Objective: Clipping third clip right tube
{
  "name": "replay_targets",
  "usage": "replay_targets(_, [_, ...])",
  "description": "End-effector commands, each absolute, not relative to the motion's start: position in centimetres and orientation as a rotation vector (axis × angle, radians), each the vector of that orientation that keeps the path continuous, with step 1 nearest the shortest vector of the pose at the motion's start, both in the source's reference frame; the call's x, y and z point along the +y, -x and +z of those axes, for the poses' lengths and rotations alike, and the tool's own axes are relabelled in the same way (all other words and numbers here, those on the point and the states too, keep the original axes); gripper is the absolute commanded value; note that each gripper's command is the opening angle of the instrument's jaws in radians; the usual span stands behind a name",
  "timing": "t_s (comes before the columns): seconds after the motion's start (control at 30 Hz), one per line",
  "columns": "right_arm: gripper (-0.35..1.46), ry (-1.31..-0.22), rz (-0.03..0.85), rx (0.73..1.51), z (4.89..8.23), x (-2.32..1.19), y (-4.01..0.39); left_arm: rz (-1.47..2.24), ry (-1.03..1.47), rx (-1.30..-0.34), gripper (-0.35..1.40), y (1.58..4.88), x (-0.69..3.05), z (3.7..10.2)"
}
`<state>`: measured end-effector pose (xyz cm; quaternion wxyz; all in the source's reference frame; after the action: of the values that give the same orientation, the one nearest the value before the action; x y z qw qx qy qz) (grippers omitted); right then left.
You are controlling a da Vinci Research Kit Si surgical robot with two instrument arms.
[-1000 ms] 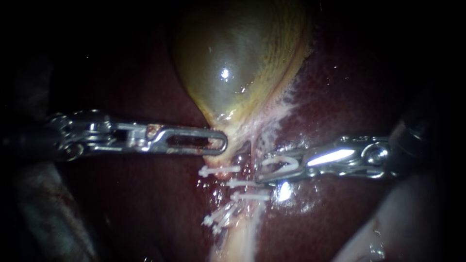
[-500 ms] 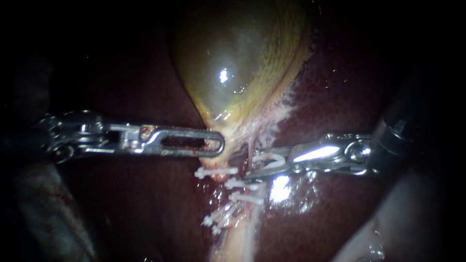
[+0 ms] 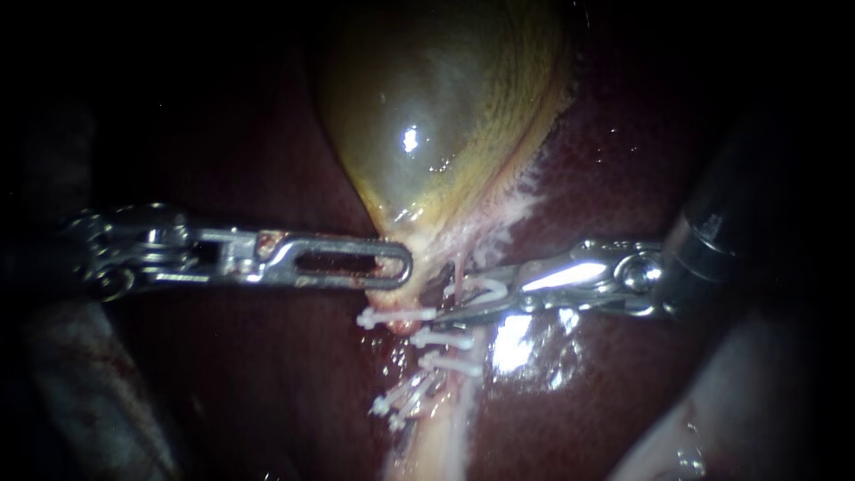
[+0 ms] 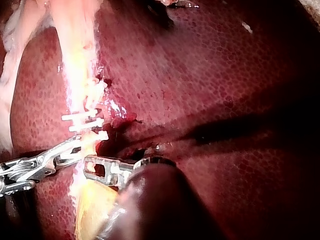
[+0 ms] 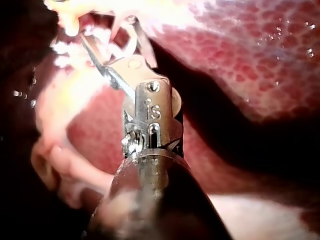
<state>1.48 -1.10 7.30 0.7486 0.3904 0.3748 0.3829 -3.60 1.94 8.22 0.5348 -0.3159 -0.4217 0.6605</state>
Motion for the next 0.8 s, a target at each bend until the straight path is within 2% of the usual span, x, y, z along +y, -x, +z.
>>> replay_targets(0.03, [0.48, -0.859, 0.838, 0.819, 7.3, -1.09, -1.47, 1.574, 0.753, -1.005, -0.35, 3.6, 1.94, 8.22])
replay_targets(0.3, [0.36, -0.864, 0.835, 0.819, 7.34, -1.07, -1.48, 1.574, 0.753, -1.005, -0.35, 3.59, 1.94, 8.22])
replay_targets(0.4, [0.34, -0.863, 0.838, 0.838, 7.38, -1.08, -1.49, 1.576, 0.75, -1.005, -0.35, 3.58, 1.94, 8.22])
replay_targets(0.53, [0.34, -0.86, 0.848, 0.901, 7.44, -1.11, -1.51, 1.576, 0.75, -1.006, -0.35, 3.58, 1.94, 8.22])
replay_targets(0.8, [0.34, -0.854, 0.853, 0.925, 7.55, -1.15, -1.56, 1.576, 0.75, -1.006, -0.35, 3.58, 1.94, 8.22])
